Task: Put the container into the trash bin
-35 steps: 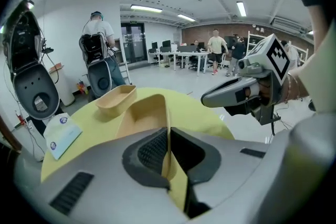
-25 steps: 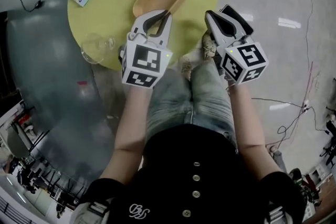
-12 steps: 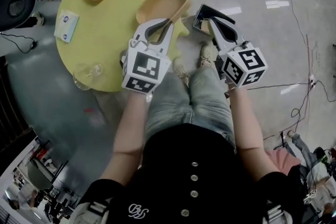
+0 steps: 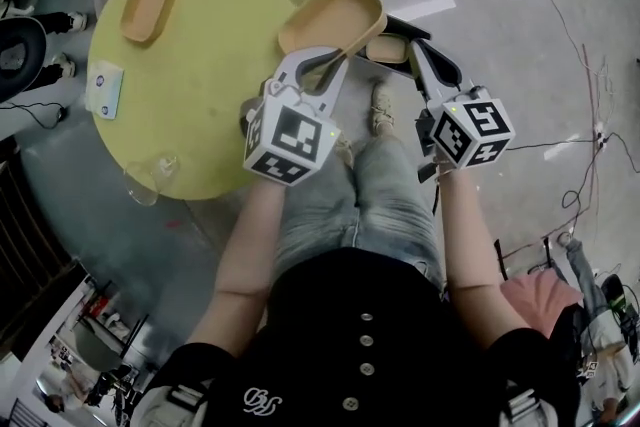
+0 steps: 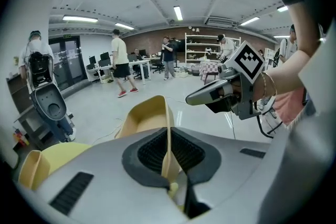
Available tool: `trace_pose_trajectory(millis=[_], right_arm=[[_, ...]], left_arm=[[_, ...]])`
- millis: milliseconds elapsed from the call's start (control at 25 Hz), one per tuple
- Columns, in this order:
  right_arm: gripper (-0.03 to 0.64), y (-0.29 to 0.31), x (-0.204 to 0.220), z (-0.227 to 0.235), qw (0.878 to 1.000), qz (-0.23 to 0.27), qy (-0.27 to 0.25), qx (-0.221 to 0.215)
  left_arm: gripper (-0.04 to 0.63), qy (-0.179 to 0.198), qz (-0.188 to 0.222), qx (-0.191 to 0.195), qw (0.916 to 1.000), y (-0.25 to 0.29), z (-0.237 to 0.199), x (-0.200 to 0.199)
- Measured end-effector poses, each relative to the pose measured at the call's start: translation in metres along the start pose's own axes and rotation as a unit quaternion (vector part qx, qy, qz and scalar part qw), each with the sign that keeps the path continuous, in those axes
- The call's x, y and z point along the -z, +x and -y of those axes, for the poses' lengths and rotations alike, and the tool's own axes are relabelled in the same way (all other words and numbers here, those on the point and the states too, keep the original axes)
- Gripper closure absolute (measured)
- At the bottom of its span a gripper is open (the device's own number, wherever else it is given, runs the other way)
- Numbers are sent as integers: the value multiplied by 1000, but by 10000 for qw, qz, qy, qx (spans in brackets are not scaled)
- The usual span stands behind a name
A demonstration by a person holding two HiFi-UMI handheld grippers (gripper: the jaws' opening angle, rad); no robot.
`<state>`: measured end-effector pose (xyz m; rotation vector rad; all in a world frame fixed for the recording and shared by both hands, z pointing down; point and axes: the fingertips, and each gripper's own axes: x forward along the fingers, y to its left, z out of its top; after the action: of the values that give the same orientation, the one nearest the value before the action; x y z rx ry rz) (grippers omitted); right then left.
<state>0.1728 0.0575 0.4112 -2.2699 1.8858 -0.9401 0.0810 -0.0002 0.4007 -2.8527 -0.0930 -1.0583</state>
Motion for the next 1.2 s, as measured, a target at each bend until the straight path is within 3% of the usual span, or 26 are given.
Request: trace_pose_trajectory(millis=[400, 680, 1200], right_arm=[[612, -5, 25, 71, 9986, -251, 434, 184], [612, -4, 40, 104, 9968, -330, 679, 244], [612, 6, 87, 134, 9921, -637, 1031, 317]], left_arm=[[568, 317, -441, 825, 9951, 74, 43, -11], [568, 492, -456, 1090, 9918, 122, 66, -14], [568, 374, -879, 1661, 9815, 182, 85, 32]])
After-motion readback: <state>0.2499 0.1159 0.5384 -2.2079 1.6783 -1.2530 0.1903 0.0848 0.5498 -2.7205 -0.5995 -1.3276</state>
